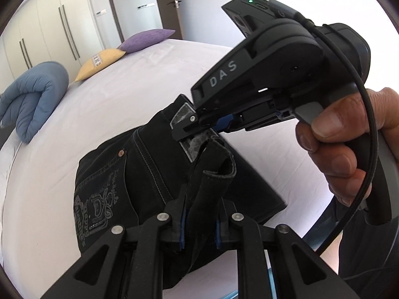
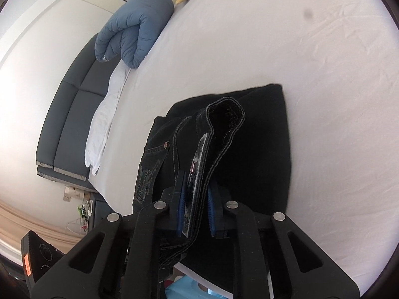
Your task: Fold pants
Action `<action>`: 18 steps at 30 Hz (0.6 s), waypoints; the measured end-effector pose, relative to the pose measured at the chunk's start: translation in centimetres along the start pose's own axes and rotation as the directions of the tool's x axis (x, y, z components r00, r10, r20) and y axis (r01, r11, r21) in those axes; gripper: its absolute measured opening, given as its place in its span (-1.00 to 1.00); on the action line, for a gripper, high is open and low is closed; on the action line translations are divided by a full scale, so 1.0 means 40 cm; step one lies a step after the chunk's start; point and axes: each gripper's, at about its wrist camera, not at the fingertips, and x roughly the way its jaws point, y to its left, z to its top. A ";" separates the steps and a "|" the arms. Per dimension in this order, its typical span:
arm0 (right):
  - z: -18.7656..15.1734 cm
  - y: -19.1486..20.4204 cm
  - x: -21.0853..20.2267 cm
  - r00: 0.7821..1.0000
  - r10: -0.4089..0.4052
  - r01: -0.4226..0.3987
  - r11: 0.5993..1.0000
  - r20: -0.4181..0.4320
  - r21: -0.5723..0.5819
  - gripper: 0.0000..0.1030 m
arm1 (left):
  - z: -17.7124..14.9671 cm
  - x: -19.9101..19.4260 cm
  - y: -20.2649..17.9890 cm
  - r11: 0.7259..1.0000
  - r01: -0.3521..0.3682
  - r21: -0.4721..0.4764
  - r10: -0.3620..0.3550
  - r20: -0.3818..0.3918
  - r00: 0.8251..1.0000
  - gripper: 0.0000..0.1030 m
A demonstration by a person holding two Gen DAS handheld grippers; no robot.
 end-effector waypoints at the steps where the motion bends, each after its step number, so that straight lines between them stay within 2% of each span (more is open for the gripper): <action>1: 0.007 -0.006 -0.004 1.000 0.001 -0.001 1.000 0.007 0.000 -0.74 | 0.007 0.005 -0.007 1.000 0.001 0.009 -0.001 0.000 1.000 -0.67; 7: 0.034 -0.061 -0.033 1.000 0.004 -0.005 0.999 0.020 0.043 -0.76 | 0.010 0.046 -0.043 0.999 0.007 0.051 -0.006 -0.026 1.000 -0.67; 11: 0.035 -0.111 -0.009 0.999 -0.035 0.035 0.998 0.006 0.049 -0.76 | -0.015 0.102 -0.058 0.997 0.033 0.065 -0.028 -0.071 0.997 -0.49; 13: 0.027 -0.151 0.005 1.000 -0.031 0.030 0.997 0.002 0.075 -0.76 | -0.020 0.109 -0.067 0.997 0.033 0.071 -0.028 -0.068 0.997 -0.46; 15: 0.013 -0.183 0.005 1.000 0.008 -0.011 0.995 0.027 0.101 -0.76 | -0.024 0.097 -0.055 0.998 0.054 0.045 -0.051 -0.063 0.997 -0.33; 17: 0.002 -0.190 -0.001 0.999 0.014 -0.018 0.996 0.045 0.085 -0.76 | -0.037 0.068 -0.032 0.996 0.088 0.001 -0.088 -0.062 0.994 0.10; 18: -0.004 -0.199 -0.004 0.999 0.024 -0.028 0.995 0.048 0.092 -0.69 | -0.044 0.043 -0.012 0.994 0.105 -0.029 -0.107 -0.051 0.993 0.18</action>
